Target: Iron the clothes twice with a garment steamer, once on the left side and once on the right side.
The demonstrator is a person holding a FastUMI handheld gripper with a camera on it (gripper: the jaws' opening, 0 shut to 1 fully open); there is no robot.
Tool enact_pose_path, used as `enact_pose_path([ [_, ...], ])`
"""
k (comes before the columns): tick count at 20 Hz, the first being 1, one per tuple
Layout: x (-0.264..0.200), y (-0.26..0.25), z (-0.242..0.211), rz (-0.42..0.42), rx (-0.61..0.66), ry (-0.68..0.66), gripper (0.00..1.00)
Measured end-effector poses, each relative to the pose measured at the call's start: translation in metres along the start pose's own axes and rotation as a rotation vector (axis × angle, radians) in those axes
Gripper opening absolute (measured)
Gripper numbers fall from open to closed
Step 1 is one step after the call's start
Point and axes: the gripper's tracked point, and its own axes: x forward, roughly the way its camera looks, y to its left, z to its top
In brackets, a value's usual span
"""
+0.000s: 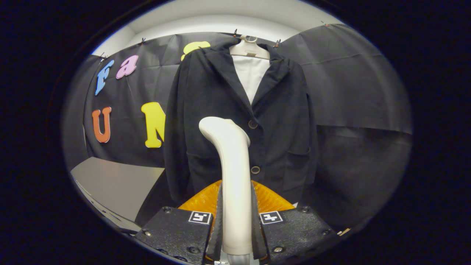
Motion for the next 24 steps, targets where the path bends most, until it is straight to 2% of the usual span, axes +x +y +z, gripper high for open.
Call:
enact_pose_path([
  [7, 0.017, 0.001, -0.071, -0.042, -0.043, 0.106, 0.35],
  [16, 0.024, -0.002, -0.105, -0.09, -0.072, 0.141, 0.35],
  [24, 0.019, -0.007, -0.178, -0.123, -0.077, 0.266, 0.35],
])
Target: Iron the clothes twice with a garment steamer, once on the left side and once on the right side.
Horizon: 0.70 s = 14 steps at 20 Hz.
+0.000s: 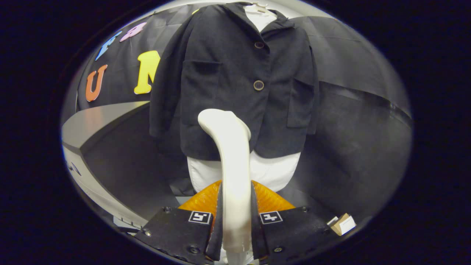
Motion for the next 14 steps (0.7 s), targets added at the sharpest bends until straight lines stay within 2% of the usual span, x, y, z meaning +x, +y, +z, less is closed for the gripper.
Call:
enact_pose_path([
  [8, 0.0, 0.004, -0.043, -0.022, 0.041, 0.098, 0.35],
  [14, -0.049, -0.024, -0.004, -0.042, 0.124, 0.013, 0.35],
])
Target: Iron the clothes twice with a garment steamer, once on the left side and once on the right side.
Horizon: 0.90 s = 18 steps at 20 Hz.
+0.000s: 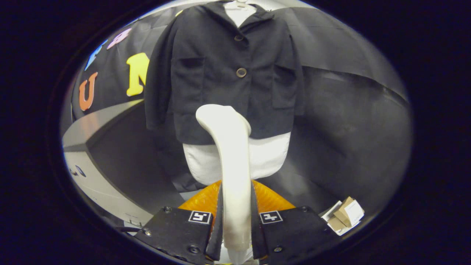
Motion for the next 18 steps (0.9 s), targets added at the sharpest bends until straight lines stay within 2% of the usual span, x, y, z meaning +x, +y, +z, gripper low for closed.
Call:
enact_pose_path([
  [5, -0.046, -0.047, 0.098, -0.035, 0.072, -0.167, 0.35],
  [9, -0.063, -0.08, 0.205, -0.041, 0.122, -0.333, 0.35],
  [12, -0.068, -0.104, 0.285, -0.062, 0.1, -0.469, 0.35],
  [18, -0.054, -0.129, 0.372, -0.04, 0.074, -0.601, 0.35],
])
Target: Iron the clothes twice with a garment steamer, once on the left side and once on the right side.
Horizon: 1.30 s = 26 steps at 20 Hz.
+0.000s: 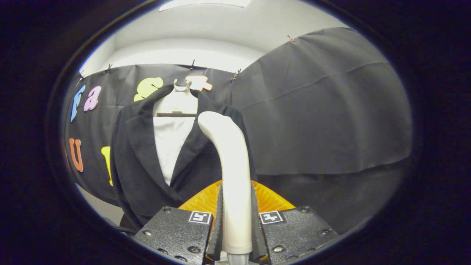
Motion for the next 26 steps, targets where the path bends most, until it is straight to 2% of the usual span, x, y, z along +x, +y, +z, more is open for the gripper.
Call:
enact_pose_path([
  [5, 0.052, 0.002, 0.04, 0.026, 0.02, -0.061, 0.35],
  [11, 0.087, 0.001, 0.07, 0.038, 0.022, -0.116, 0.35],
  [17, 0.1, 0.011, 0.051, 0.011, -0.033, -0.067, 0.35],
  [26, 0.076, 0.012, 0.009, -0.039, -0.058, -0.008, 0.35],
])
